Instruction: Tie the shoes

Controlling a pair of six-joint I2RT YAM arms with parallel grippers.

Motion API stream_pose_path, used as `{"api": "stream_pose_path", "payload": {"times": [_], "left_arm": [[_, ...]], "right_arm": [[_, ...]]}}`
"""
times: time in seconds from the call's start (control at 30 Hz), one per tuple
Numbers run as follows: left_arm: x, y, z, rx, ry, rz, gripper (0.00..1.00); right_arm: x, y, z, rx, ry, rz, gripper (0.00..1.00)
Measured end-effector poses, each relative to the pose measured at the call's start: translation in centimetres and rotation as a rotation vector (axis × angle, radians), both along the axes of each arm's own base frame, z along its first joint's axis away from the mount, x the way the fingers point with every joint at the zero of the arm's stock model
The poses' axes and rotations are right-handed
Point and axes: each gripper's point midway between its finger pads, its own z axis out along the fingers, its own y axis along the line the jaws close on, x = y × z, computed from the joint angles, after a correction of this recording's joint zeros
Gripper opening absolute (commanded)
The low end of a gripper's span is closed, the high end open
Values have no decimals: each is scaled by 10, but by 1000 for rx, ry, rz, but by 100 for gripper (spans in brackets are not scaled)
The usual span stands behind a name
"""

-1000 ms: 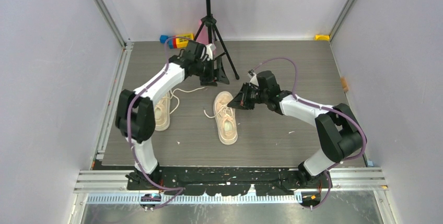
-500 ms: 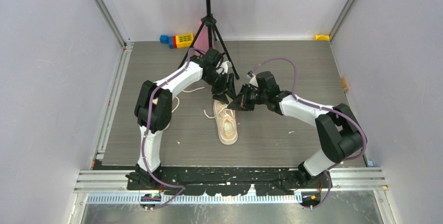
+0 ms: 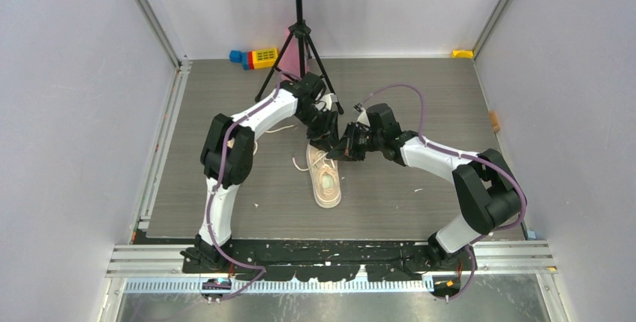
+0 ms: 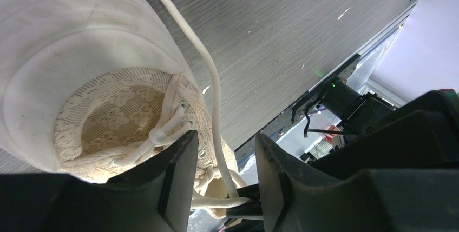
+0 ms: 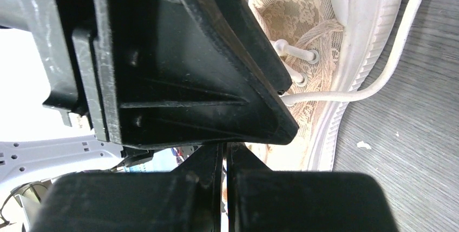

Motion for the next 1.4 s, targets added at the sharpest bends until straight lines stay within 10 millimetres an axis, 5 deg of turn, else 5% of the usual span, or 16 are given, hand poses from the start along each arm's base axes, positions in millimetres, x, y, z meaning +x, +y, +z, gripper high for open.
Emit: {"api": "stream_pose_path", "payload": {"times": [0.3, 0.6, 0.83, 1.07, 1.4], "left_arm": [[-9, -3, -11, 3, 69, -22, 0], [1, 5, -9, -15, 62, -2, 9], [10, 46, 11, -29, 39, 116, 8], [9, 67, 41, -52, -46, 175, 11], [-1, 107, 33, 60, -121, 256, 10]], "right_arm": [[3, 1, 5, -1, -17, 2, 0], [4, 0, 5, -3, -20, -2, 0], [7, -1, 10, -4, -44, -13, 0], [8, 3, 19, 16, -78, -6, 0], [5, 1, 15, -3, -66, -5, 0]]}}
